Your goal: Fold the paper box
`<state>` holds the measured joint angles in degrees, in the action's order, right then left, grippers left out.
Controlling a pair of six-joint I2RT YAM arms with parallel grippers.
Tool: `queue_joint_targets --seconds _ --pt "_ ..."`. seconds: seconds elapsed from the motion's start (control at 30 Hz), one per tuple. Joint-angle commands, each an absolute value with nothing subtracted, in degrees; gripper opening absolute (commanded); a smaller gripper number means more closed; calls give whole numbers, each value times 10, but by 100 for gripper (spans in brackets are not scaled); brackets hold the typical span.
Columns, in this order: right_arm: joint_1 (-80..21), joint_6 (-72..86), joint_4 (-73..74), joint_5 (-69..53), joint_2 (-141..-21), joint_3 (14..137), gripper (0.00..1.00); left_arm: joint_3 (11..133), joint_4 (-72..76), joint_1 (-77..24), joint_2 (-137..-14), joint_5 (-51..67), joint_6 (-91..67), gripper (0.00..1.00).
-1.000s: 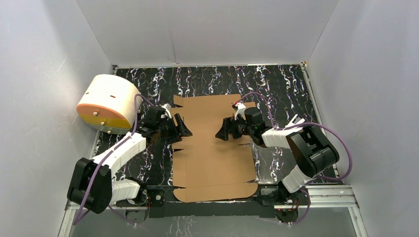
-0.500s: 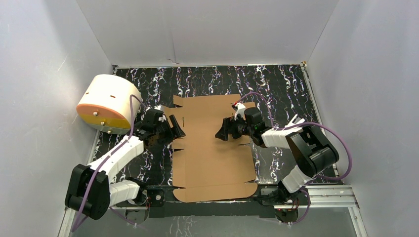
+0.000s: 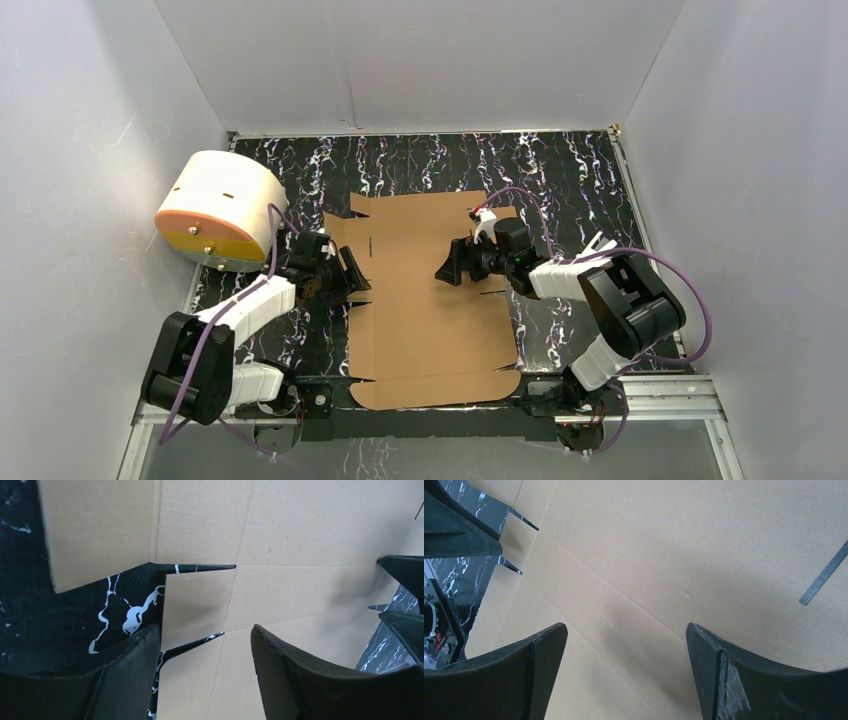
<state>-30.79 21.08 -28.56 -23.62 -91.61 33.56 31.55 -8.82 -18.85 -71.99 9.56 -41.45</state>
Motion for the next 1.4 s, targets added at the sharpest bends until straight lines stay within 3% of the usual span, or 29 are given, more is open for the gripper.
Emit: queue_joint_targets --seconds 0.0,0.2,0.5,1.07,1.37 --pt "-315 214 -272 -239 -932 327 99 317 -60 -186 -734 142 -406 61" --pt "-315 216 -275 -239 -933 327 99 342 -62 -190 -715 184 -400 53" --pt "-316 217 -276 -240 -936 326 99 372 -64 -222 -718 202 -409 49" --pt "-316 216 -275 -238 -933 325 99 399 -11 -290 -819 188 -432 50" --pt "-315 194 -223 -232 -894 359 99 444 -88 -291 -752 108 -390 55"
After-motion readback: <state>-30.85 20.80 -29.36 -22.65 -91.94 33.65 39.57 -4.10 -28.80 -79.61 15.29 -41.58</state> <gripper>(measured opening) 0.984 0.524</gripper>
